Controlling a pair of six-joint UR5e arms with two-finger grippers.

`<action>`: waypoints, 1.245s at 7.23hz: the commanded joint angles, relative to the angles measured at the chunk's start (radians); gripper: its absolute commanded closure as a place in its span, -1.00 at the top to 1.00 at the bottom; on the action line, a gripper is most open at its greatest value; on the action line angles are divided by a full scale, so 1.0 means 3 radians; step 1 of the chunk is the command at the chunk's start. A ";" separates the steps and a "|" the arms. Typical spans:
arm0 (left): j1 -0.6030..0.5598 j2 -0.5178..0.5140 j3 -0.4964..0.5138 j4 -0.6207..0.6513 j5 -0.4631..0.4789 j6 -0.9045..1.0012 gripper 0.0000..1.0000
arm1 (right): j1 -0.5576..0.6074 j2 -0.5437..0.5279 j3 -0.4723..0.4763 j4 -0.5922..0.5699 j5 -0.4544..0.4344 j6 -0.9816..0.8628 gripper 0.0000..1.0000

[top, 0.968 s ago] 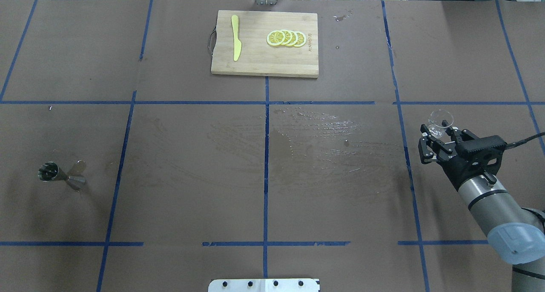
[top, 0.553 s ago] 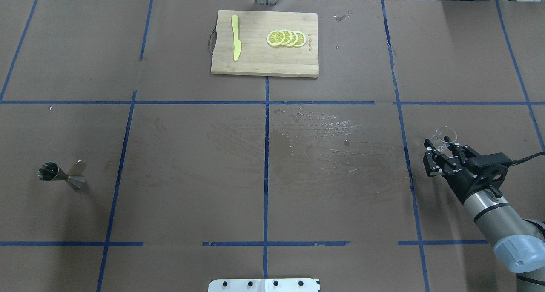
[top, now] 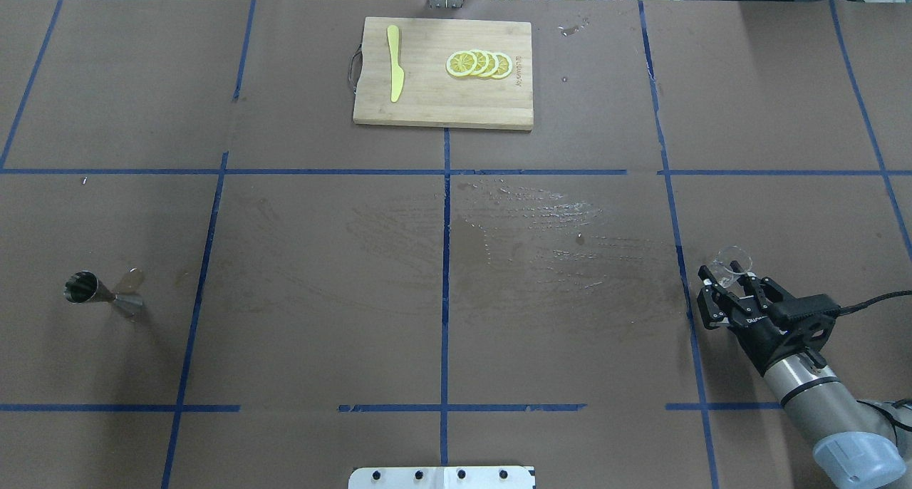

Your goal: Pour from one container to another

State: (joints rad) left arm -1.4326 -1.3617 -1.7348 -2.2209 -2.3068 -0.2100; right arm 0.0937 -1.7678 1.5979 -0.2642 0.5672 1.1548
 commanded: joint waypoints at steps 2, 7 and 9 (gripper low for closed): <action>0.0000 0.0008 -0.0021 -0.0006 0.0004 -0.0011 1.00 | -0.0072 0.0007 -0.0029 -0.0004 -0.0019 0.0001 -0.17; -0.0006 0.0014 -0.0031 -0.0006 0.0004 -0.0011 1.00 | -0.0098 0.0120 -0.0126 -0.0004 -0.0055 -0.0025 1.00; -0.0006 0.0009 -0.0056 -0.0011 0.0004 -0.0178 1.00 | -0.0098 0.0069 -0.0004 0.0011 -0.0025 -0.0096 1.00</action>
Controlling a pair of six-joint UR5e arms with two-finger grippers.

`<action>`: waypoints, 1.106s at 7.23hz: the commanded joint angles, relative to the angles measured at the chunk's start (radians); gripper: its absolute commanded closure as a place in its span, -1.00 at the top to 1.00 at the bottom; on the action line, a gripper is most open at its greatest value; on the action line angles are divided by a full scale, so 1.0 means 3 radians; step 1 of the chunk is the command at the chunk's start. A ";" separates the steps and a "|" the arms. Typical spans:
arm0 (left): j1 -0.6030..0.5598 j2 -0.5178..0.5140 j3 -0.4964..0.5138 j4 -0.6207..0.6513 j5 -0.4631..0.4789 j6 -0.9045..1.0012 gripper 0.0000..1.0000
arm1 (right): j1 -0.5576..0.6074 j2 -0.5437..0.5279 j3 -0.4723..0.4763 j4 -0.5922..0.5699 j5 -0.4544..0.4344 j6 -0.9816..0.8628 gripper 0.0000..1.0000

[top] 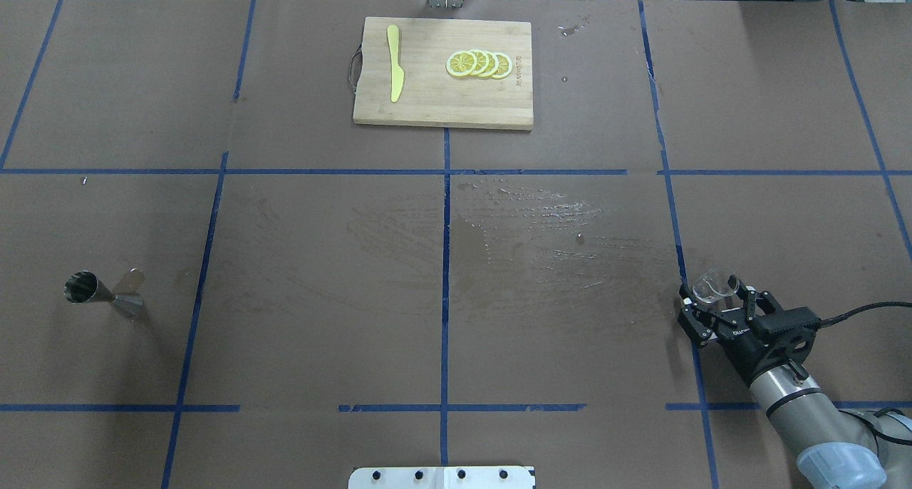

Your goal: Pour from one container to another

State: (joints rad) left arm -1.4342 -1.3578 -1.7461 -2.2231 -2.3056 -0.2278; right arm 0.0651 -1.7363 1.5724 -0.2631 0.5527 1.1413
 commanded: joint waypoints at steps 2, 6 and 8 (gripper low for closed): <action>-0.0005 0.0001 -0.0029 -0.0004 0.0000 -0.0141 1.00 | -0.0038 -0.0453 0.0427 0.0028 0.0257 -0.0107 1.00; 0.0000 0.0001 -0.0009 -0.0004 0.0005 -0.0146 1.00 | 0.0043 -0.1512 0.0951 0.0486 0.1513 -0.0107 1.00; 0.0000 0.0077 -0.0009 -0.0024 0.0010 -0.0115 1.00 | 0.0973 -0.1596 0.0875 0.0524 0.2720 -0.0224 1.00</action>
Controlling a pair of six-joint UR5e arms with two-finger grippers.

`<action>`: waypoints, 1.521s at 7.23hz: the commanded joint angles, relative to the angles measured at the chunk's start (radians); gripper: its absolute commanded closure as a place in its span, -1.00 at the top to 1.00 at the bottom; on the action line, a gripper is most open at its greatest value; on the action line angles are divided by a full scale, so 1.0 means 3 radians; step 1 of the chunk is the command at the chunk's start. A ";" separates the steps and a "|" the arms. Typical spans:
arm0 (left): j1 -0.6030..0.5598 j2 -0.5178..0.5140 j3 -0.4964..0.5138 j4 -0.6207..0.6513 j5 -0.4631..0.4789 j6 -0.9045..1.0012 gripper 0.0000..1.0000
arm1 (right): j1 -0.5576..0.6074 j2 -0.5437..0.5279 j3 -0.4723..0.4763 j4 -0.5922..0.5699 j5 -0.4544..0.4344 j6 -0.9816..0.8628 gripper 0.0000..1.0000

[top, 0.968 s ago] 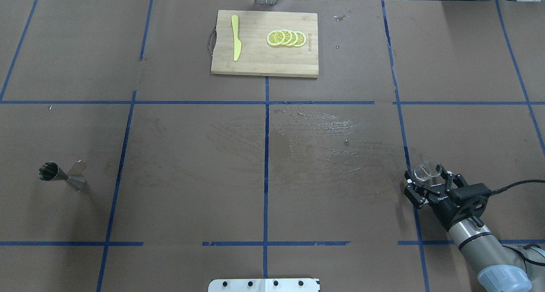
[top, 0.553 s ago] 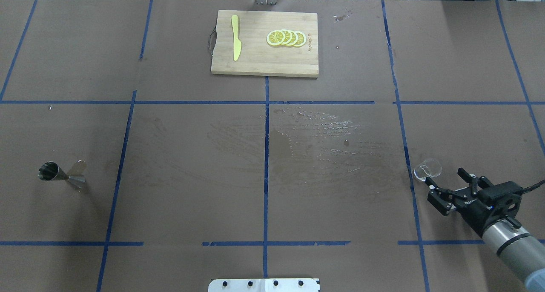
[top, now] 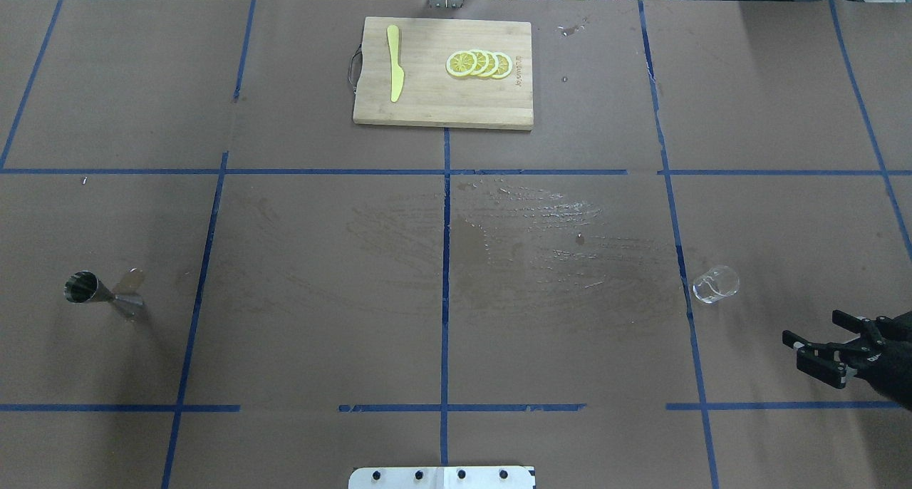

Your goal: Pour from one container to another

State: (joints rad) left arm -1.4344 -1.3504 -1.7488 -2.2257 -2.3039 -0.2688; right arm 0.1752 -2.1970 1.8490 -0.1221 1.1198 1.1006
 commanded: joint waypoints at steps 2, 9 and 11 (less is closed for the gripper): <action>0.0000 0.0220 0.0046 -0.0290 -0.0001 0.0032 1.00 | 0.2814 0.0376 -0.0200 -0.0575 0.3153 -0.1116 1.00; 0.0077 0.0156 0.0093 0.0216 -0.0301 0.0047 1.00 | 0.4474 0.1887 -0.0151 -0.5638 0.4178 -0.4517 1.00; 0.0108 0.0251 -0.0024 0.0255 -0.0338 0.0068 1.00 | 0.4478 0.1959 -0.0125 -0.5698 0.4173 -0.4528 1.00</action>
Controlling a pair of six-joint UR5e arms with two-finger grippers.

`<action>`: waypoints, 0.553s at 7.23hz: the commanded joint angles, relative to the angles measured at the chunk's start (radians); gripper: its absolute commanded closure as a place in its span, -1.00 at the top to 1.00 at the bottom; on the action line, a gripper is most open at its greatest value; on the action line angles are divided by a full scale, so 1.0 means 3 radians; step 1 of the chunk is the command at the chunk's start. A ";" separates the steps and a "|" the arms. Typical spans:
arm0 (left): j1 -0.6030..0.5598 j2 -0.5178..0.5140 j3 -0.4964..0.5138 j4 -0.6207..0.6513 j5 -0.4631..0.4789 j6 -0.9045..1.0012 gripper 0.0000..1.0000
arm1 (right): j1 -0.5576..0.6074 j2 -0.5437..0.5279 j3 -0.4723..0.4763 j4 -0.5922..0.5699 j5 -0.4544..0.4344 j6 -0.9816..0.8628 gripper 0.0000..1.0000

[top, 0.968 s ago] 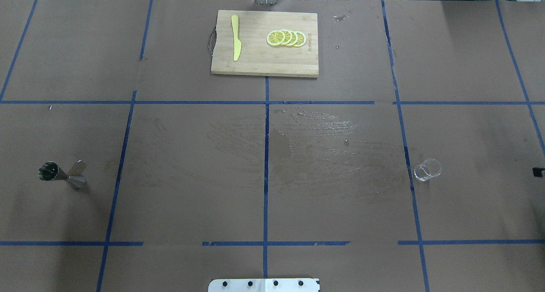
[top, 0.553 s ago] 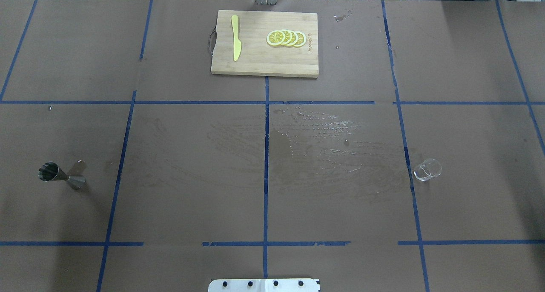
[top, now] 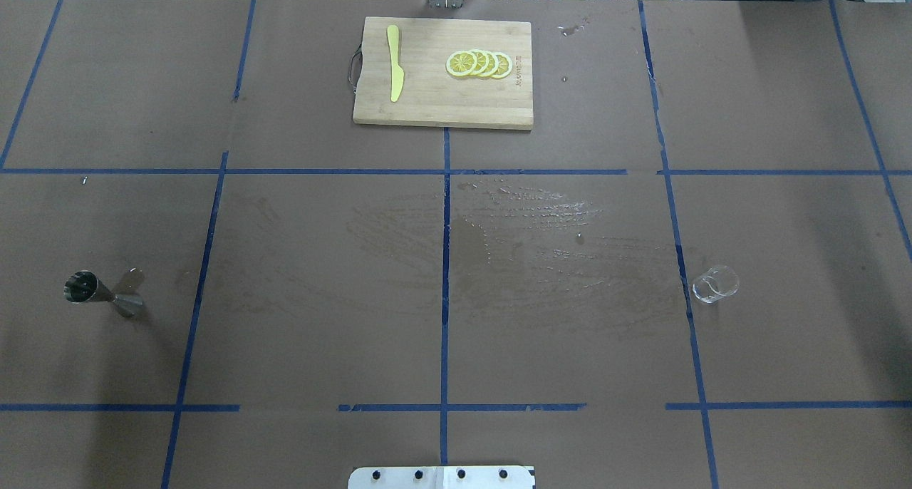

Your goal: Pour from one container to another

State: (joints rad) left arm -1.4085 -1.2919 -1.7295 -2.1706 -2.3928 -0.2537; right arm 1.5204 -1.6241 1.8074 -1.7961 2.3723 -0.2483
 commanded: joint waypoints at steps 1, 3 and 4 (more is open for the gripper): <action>0.0016 0.0184 -0.0140 0.0077 -0.0041 0.0260 1.00 | -0.0006 0.0050 0.0009 -0.0113 -0.0008 -0.0026 1.00; 0.0011 0.0150 -0.0298 0.0656 -0.0026 0.0486 1.00 | -0.0006 -0.0006 0.0009 -0.0072 -0.0018 -0.0001 1.00; -0.0004 0.0165 -0.0304 0.0791 -0.0026 0.0700 1.00 | -0.0006 -0.0011 -0.0001 -0.0072 -0.0028 0.0009 1.00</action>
State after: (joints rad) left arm -1.4063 -1.2455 -1.8044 -2.0047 -2.4021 -0.1112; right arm 1.5188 -1.6224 1.8095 -1.8207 2.3670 -0.2504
